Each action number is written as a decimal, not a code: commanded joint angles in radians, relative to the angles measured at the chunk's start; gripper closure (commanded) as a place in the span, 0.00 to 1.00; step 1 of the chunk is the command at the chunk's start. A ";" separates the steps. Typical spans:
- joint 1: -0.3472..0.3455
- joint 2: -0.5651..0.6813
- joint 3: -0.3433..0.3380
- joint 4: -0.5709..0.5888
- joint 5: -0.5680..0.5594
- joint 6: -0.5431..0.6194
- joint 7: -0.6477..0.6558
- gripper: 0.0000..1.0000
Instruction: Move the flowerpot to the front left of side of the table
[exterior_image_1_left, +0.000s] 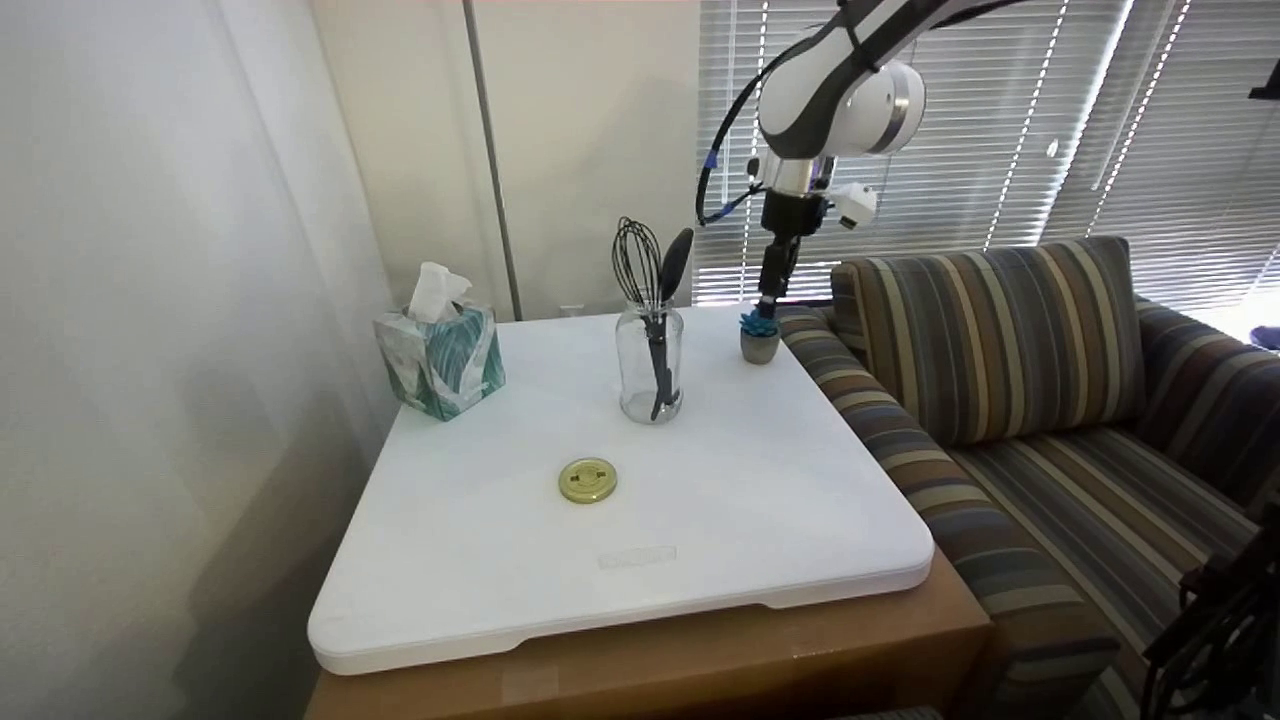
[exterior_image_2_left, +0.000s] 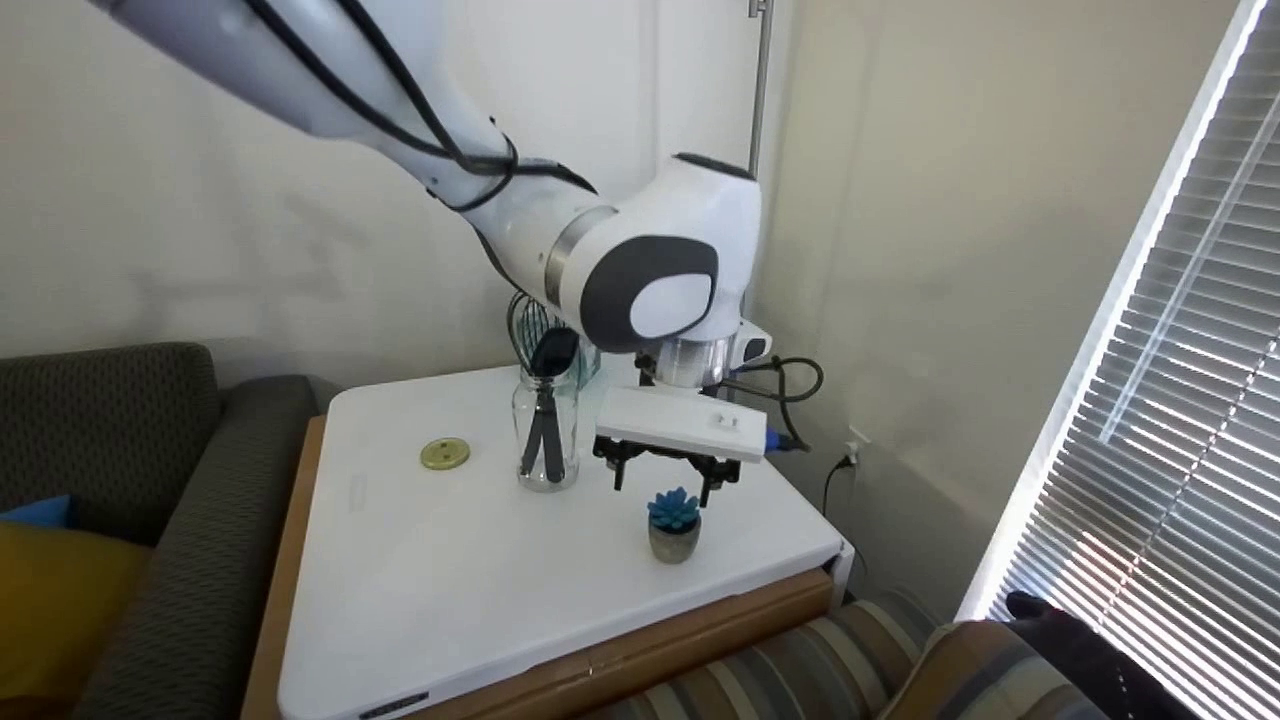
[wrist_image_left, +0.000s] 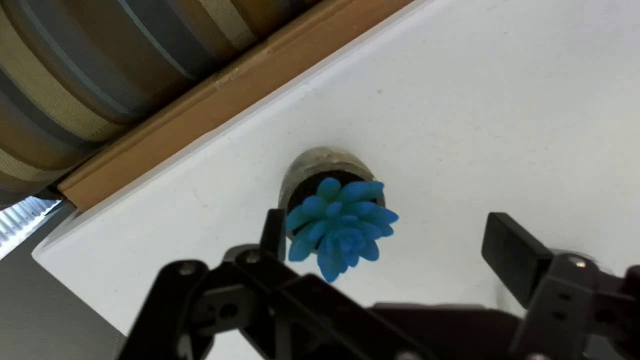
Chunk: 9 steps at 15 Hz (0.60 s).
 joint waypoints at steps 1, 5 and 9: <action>-0.026 0.151 0.023 0.161 -0.033 0.022 0.057 0.00; -0.018 0.260 0.015 0.322 -0.067 -0.002 0.112 0.00; -0.016 0.350 0.019 0.479 -0.101 -0.037 0.159 0.00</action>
